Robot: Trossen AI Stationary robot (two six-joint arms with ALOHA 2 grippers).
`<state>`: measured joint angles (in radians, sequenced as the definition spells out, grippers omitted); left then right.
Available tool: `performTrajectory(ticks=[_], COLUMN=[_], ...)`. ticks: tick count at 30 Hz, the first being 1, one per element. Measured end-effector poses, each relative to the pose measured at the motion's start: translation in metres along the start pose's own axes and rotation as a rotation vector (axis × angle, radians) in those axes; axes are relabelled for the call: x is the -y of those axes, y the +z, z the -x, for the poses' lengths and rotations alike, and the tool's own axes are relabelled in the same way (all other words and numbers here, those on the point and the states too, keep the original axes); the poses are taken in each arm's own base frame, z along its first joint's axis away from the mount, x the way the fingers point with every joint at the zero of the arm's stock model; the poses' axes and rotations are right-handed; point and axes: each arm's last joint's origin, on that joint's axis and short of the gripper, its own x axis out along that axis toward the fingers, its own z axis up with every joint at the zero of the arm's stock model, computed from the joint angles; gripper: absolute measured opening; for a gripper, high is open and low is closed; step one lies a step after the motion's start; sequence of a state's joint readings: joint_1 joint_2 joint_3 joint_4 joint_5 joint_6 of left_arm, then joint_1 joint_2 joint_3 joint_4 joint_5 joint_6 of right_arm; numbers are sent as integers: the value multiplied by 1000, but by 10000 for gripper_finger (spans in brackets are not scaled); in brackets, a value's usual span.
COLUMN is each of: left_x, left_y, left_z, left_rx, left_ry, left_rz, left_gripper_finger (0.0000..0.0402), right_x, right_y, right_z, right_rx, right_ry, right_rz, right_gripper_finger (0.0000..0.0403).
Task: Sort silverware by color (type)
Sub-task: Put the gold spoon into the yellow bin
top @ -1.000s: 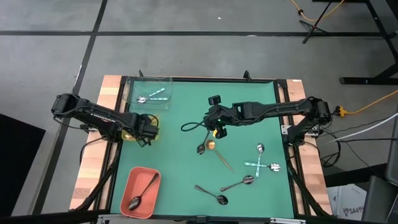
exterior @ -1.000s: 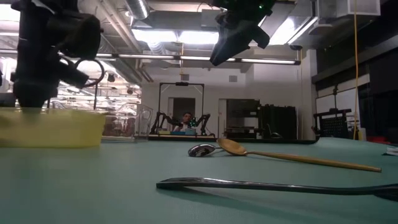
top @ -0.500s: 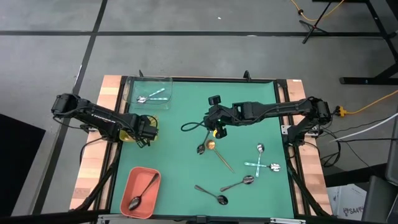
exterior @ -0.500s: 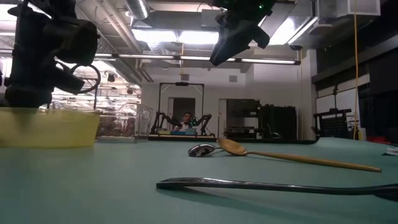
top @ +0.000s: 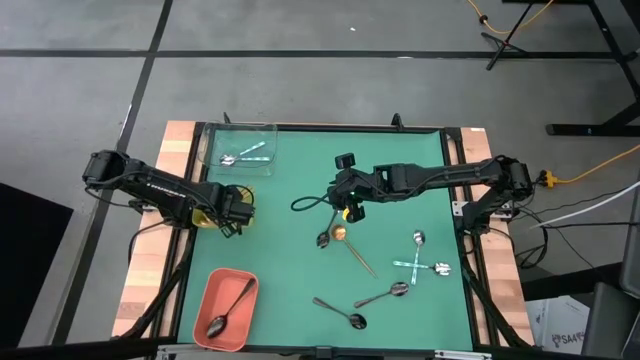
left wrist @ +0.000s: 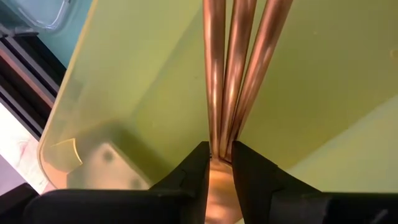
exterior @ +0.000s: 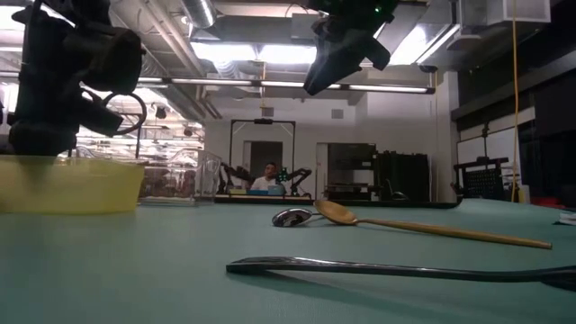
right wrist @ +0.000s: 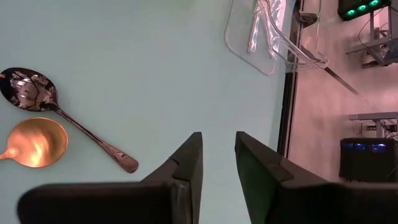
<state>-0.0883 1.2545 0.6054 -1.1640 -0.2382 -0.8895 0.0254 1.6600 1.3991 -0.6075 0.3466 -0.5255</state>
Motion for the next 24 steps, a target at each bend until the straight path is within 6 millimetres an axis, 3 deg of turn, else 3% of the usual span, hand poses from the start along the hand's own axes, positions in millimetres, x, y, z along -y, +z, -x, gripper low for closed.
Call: performTrajectory(ticks=[24], left_x=[4], left_y=[23], left_z=[64], left_rx=[100], left_ry=[-121], left_rz=[29], left_gripper_finger=[62], right_x=[0], right_y=[0], right_z=[0], right_rx=[0], right_ry=[1], right_rz=[-4], right_gripper_finger=[85])
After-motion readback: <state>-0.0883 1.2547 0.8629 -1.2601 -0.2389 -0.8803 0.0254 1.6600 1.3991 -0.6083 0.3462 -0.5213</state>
